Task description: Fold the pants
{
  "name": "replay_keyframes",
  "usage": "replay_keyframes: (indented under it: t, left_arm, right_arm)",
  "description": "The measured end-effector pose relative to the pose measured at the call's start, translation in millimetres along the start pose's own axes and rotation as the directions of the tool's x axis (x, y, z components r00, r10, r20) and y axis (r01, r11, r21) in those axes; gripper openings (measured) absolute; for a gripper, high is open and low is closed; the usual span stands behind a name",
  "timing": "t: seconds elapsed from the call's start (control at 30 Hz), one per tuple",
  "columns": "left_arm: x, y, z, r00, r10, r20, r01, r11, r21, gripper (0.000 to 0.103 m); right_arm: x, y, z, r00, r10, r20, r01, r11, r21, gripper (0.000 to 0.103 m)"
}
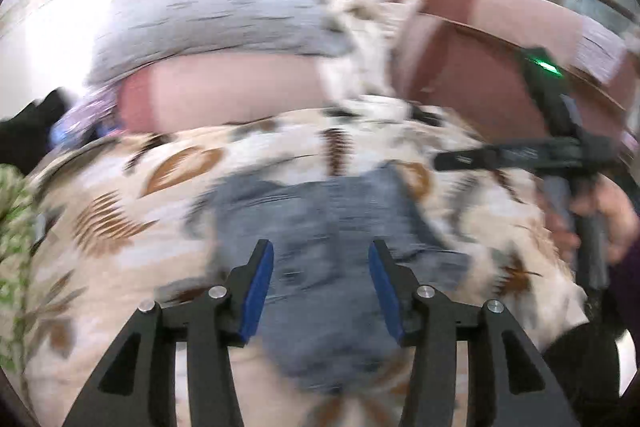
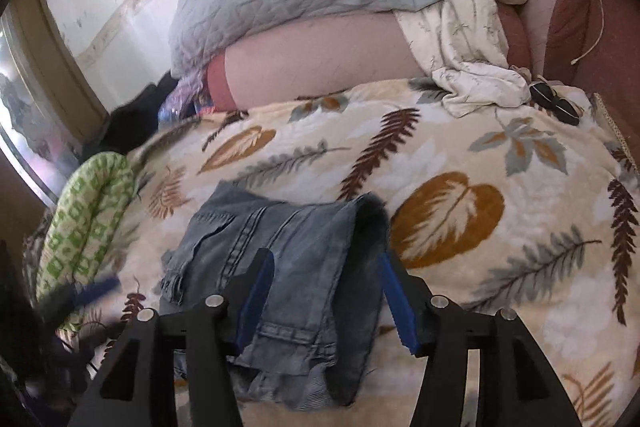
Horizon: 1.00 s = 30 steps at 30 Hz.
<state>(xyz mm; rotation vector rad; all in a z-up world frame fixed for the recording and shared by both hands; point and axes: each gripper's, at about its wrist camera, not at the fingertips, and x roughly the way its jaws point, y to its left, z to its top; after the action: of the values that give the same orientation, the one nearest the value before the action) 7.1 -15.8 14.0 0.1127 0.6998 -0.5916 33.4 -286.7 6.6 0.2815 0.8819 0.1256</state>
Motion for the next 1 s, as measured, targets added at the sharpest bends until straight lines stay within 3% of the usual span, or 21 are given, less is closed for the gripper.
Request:
replay_keyframes:
  t: [0.1, 0.13, 0.27, 0.63, 0.83, 1.0]
  left_arm:
    - [9, 20, -4, 0.991, 0.133, -0.025, -0.133, 0.991, -0.006, 0.051]
    - [15, 26, -6, 0.989, 0.143, -0.048, -0.144, 0.989, -0.018, 0.051]
    - [35, 42, -16, 0.986, 0.113, -0.124, -0.128, 0.985, -0.113, 0.051]
    - [58, 15, -27, 0.976, 0.118, -0.181, -0.129, 0.991, -0.047, 0.051]
    - [66, 5, -33, 0.97, 0.136, -0.201, -0.143, 0.989, -0.022, 0.052]
    - [74, 8, -43, 0.963, 0.107, -0.246, -0.124, 0.991, -0.054, 0.052]
  right_arm:
    - [12, 23, 5, 1.0, -0.009, -0.013, 0.009, 1.0, -0.018, 0.059]
    - [19, 31, 8, 1.0, -0.014, -0.014, 0.014, 1.0, -0.02, 0.059]
    - [50, 51, 18, 0.999, -0.028, -0.034, 0.028, 1.0, -0.014, 0.059]
    - [109, 60, -5, 0.975, -0.178, -0.131, 0.163, 0.979, -0.12, 0.061]
    - [118, 41, -22, 0.971, -0.172, -0.169, 0.161, 0.984, -0.075, 0.065]
    - [117, 34, -31, 0.969, -0.181, -0.165, 0.171, 0.982, -0.076, 0.065]
